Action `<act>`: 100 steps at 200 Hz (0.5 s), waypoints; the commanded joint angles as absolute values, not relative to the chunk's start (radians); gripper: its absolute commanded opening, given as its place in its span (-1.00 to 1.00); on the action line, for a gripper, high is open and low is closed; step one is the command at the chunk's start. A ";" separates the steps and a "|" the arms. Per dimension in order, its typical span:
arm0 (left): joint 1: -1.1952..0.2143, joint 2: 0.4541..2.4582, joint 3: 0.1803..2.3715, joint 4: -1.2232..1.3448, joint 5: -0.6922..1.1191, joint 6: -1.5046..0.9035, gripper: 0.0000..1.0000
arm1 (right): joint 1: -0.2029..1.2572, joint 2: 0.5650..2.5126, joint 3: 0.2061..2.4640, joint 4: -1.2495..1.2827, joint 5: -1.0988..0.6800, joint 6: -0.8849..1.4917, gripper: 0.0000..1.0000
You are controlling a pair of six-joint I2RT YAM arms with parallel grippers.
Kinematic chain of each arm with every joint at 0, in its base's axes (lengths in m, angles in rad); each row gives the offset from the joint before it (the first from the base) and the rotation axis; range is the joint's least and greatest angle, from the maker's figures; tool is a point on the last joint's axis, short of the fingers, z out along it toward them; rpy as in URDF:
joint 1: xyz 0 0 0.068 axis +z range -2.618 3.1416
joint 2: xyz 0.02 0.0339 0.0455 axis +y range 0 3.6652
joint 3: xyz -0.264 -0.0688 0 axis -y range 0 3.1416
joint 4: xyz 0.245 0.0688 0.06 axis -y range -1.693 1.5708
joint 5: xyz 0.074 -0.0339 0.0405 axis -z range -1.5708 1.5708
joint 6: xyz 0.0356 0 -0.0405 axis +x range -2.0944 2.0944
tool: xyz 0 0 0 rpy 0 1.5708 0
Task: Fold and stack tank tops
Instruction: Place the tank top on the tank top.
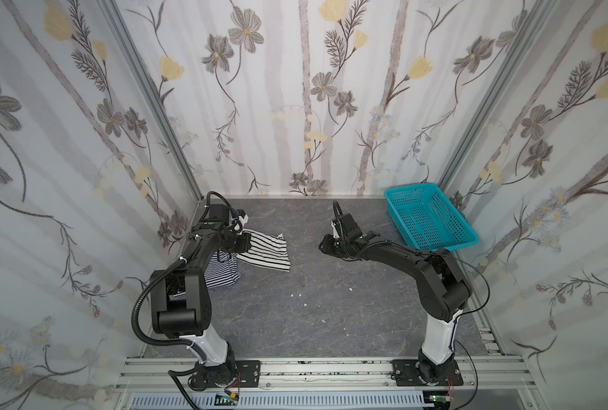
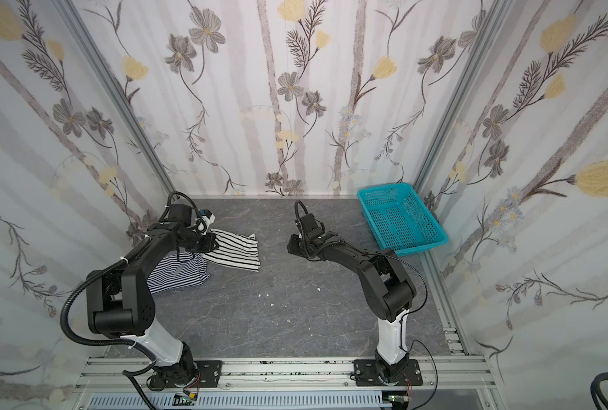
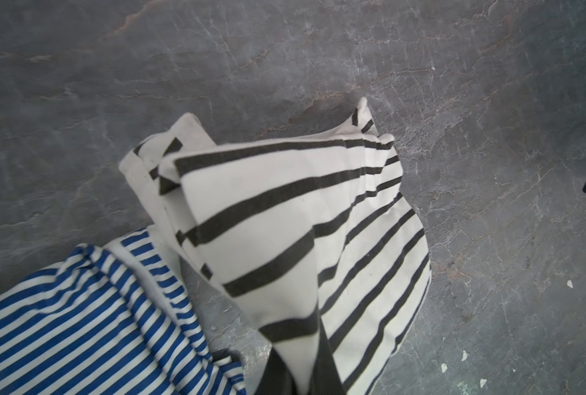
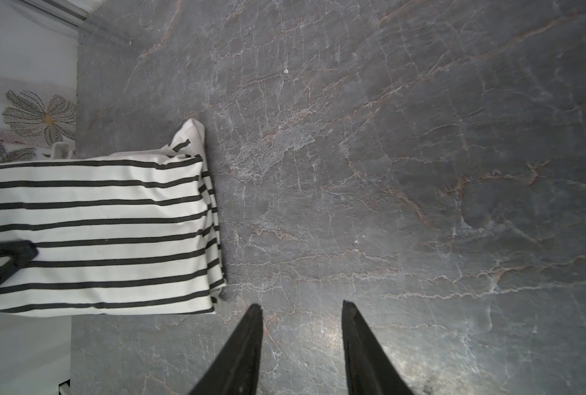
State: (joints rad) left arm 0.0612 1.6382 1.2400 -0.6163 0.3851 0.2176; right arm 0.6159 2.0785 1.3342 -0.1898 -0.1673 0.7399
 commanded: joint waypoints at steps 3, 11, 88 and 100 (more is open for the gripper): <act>0.087 1.588 1.257 -0.672 0.340 0.276 -1.00 | 0.622 2.098 1.343 -0.173 -0.185 0.739 -0.18; 0.097 1.571 1.264 -0.681 0.332 0.283 -1.00 | 0.623 2.105 1.343 -0.168 -0.187 0.742 -0.18; 0.273 1.483 1.283 -0.744 0.341 0.400 -1.00 | 0.637 2.141 1.360 -0.151 -0.203 0.746 -0.15; 0.301 1.489 1.272 -0.747 0.344 0.417 -1.00 | 0.638 2.143 1.369 -0.156 -0.204 0.744 -0.14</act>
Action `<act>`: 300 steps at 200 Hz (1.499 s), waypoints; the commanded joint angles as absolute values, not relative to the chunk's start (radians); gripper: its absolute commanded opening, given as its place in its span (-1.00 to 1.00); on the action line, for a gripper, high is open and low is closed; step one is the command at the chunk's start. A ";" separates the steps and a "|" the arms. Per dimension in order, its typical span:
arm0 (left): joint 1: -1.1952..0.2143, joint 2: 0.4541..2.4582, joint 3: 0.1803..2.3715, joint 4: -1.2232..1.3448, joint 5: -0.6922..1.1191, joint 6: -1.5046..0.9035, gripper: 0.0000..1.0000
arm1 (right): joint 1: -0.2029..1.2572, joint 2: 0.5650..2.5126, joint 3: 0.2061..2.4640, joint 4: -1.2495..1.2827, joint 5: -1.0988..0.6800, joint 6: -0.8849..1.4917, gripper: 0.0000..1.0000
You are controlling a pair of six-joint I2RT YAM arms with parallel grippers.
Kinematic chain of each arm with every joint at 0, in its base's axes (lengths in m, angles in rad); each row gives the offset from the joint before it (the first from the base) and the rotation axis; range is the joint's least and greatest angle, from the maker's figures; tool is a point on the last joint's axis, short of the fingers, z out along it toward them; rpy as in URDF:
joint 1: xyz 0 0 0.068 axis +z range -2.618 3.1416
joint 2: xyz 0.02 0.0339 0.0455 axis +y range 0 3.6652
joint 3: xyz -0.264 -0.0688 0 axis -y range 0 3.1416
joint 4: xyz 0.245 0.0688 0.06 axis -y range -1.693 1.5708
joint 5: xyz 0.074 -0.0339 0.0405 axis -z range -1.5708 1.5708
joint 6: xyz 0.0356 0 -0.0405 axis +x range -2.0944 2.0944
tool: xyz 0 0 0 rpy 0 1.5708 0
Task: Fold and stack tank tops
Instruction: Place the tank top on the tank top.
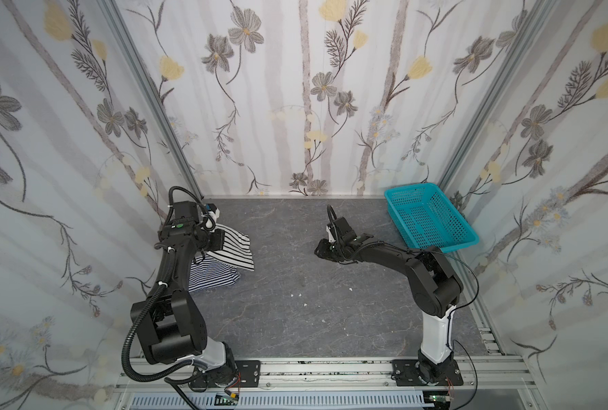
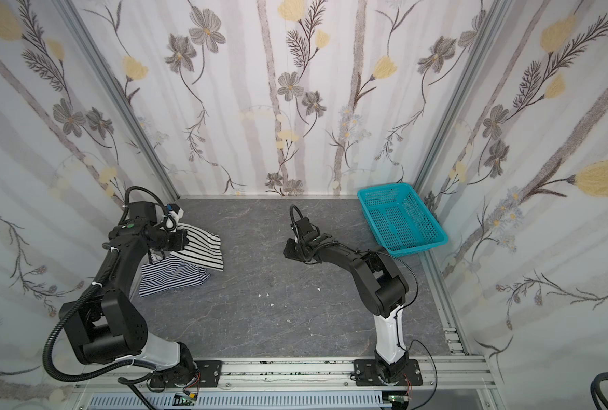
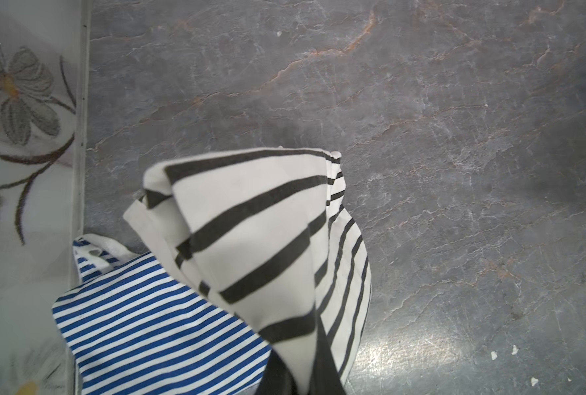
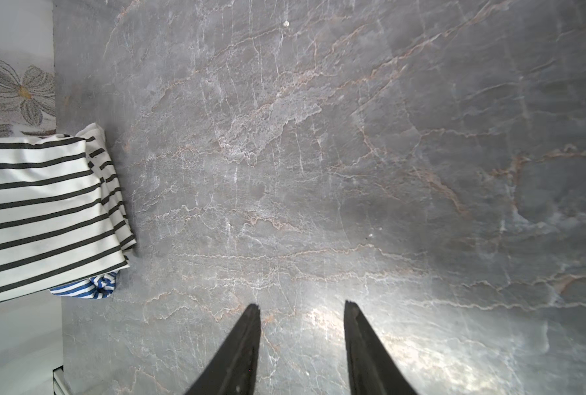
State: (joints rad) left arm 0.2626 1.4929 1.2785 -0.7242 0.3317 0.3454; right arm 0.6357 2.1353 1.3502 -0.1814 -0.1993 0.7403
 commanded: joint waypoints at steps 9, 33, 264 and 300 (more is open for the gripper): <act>0.328 1.494 1.271 -0.752 0.362 0.426 -1.00 | 0.637 2.145 1.376 -0.162 -0.204 0.742 -0.15; 0.373 1.491 1.287 -0.795 0.411 0.447 -1.00 | 0.637 2.144 1.382 -0.166 -0.199 0.739 -0.15; 0.605 1.610 1.275 -0.854 0.418 0.677 -1.00 | 0.643 2.163 1.387 -0.167 -0.192 0.753 -0.15; 0.640 1.662 1.258 -0.842 0.390 0.726 -1.00 | 0.649 2.163 1.387 -0.171 -0.186 0.756 -0.15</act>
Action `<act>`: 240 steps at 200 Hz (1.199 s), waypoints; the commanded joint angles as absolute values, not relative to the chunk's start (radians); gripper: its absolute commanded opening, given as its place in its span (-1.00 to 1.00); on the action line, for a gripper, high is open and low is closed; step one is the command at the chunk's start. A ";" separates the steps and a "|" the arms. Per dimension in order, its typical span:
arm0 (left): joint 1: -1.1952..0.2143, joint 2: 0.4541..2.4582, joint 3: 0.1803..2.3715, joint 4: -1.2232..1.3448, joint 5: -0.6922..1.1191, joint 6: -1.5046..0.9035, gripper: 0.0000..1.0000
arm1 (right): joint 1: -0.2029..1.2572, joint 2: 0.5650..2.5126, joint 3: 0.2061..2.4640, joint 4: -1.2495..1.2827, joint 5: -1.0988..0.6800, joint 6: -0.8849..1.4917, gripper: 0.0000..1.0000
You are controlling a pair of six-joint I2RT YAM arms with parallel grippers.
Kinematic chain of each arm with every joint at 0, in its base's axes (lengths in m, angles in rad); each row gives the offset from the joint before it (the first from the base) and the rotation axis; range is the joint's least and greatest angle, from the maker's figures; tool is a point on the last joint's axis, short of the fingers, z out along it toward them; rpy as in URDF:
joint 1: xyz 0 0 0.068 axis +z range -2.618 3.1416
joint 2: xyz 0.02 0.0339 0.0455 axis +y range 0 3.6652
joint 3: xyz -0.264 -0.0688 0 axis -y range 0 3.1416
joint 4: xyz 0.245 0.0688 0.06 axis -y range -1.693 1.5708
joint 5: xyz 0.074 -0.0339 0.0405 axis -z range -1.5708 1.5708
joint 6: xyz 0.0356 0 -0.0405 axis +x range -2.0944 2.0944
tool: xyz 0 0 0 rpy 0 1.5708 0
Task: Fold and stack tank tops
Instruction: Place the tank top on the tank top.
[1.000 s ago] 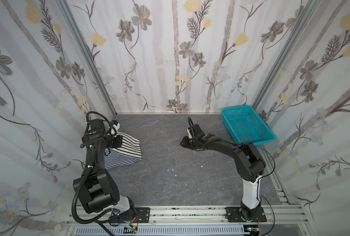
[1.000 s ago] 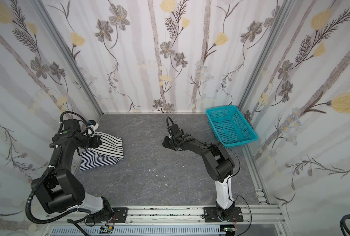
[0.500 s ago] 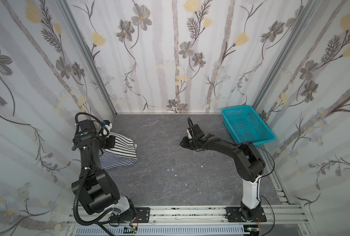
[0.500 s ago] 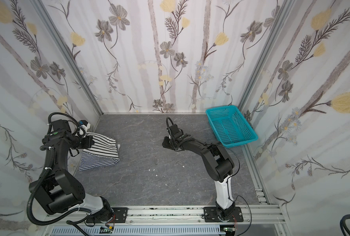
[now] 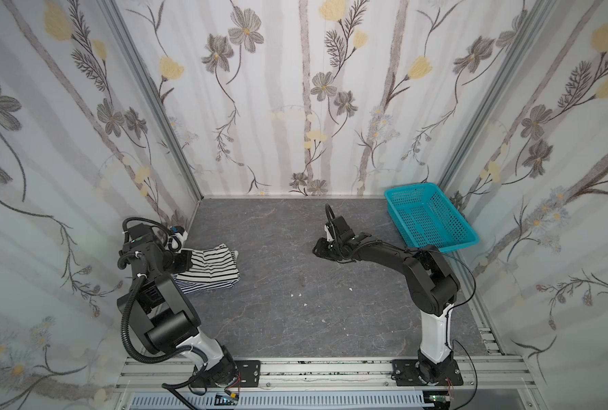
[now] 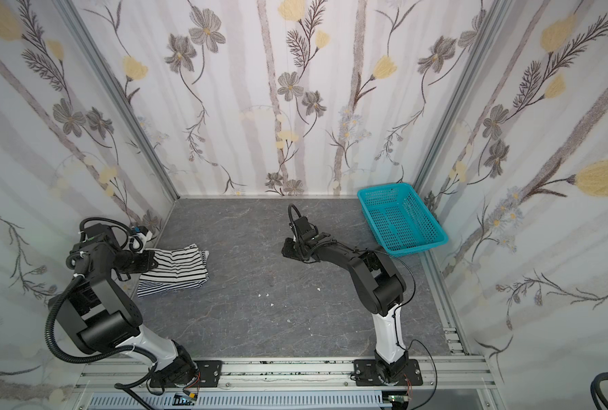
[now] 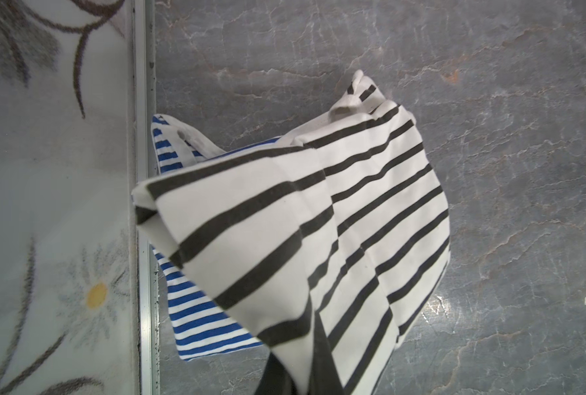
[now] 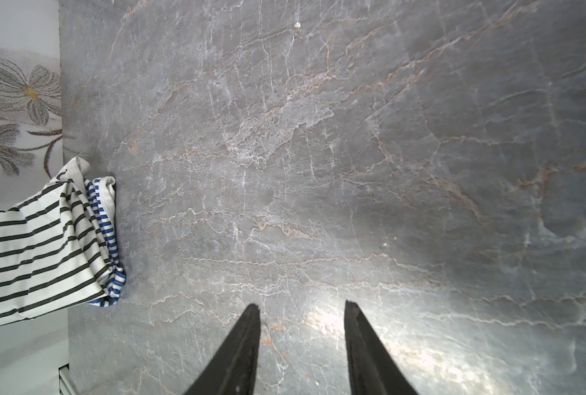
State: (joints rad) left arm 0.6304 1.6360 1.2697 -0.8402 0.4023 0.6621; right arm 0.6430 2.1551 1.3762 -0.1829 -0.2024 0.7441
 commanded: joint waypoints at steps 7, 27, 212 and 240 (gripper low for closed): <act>0.644 1.674 1.254 -0.841 0.377 0.730 -1.00 | 0.650 2.163 1.387 -0.172 -0.187 0.757 -0.15; 0.662 1.698 1.251 -0.838 0.370 0.742 -1.00 | 0.651 2.161 1.387 -0.176 -0.184 0.757 -0.15; 0.689 1.801 1.239 -0.665 0.187 0.634 -1.00 | 0.653 2.168 1.382 -0.190 -0.187 0.745 -0.14; 0.689 1.781 1.180 -0.578 0.131 0.590 -0.48 | 0.654 2.166 1.379 -0.196 -0.187 0.736 -0.14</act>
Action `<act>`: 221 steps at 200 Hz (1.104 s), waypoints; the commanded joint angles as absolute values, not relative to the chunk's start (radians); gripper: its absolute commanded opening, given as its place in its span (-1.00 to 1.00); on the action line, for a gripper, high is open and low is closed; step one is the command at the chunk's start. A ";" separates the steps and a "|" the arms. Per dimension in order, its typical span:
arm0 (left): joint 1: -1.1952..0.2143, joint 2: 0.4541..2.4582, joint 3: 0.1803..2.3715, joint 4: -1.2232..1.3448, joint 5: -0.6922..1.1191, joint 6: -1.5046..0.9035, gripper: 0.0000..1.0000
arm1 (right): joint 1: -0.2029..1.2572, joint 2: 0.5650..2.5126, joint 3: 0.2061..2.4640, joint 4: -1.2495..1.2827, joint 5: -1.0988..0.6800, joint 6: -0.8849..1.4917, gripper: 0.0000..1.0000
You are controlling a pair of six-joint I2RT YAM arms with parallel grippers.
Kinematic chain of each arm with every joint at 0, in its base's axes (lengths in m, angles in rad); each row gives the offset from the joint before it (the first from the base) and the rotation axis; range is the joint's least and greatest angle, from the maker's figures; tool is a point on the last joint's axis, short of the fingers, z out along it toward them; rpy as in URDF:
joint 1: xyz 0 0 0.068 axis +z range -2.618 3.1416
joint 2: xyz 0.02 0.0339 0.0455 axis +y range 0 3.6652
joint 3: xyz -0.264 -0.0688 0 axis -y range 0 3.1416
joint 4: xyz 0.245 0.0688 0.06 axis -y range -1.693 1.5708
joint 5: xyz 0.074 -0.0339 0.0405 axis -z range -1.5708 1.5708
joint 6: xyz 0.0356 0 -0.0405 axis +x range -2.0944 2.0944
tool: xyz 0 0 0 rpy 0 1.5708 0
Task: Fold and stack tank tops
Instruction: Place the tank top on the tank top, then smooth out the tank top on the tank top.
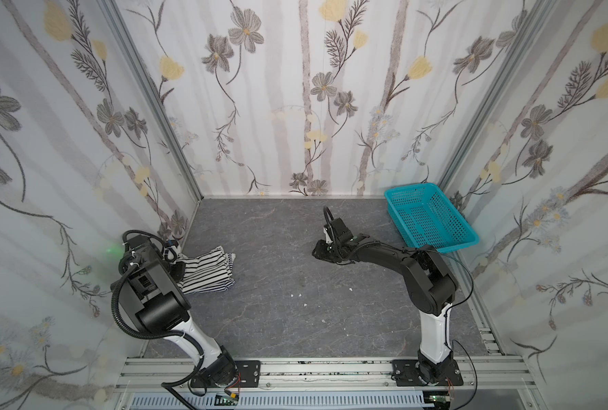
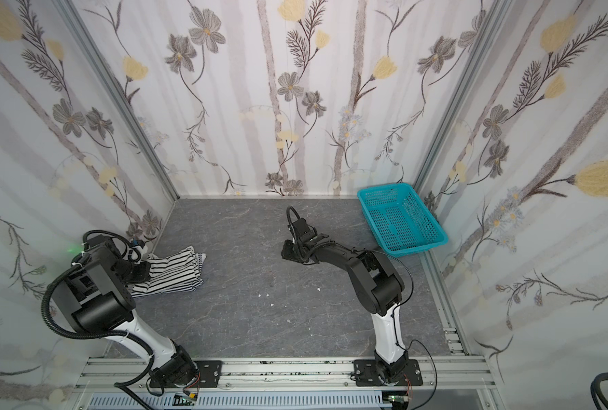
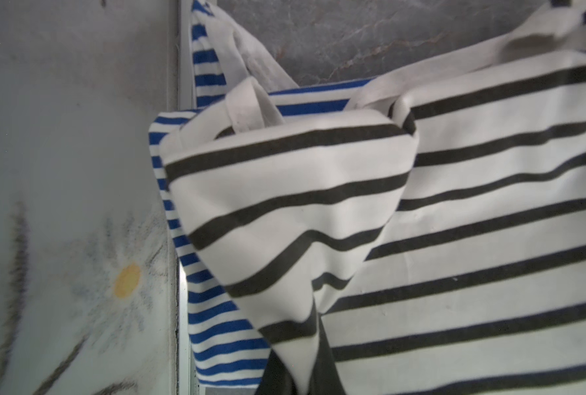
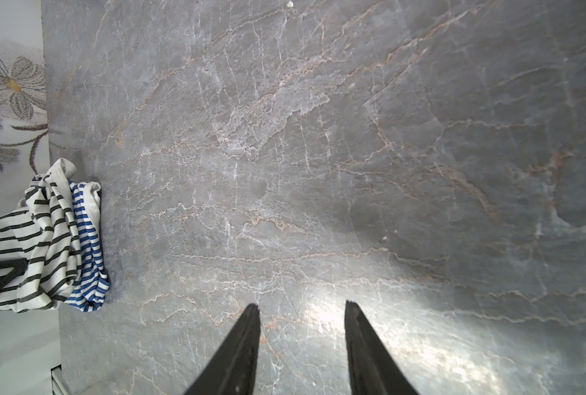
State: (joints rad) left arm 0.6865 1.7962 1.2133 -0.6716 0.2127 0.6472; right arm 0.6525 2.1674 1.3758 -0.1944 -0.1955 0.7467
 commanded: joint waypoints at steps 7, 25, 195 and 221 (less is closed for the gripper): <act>0.689 1.777 1.169 -0.562 0.122 0.578 -0.38 | 0.654 2.166 1.378 -0.196 -0.188 0.736 -0.14; 0.690 1.765 1.144 -0.515 0.100 0.552 -0.25 | 0.655 2.166 1.376 -0.190 -0.191 0.736 -0.13; 0.660 1.870 1.200 -0.436 0.097 0.457 -0.21 | 0.672 2.122 1.344 -0.168 -0.186 0.741 -0.11; 0.652 1.828 1.187 -0.436 0.135 0.449 -0.21 | 0.674 2.106 1.342 -0.170 -0.186 0.739 -0.11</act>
State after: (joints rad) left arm 0.6586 1.8626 1.1965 -0.4339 0.0940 0.4633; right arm 0.6724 2.1269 1.3437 -0.2054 -0.2020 0.7395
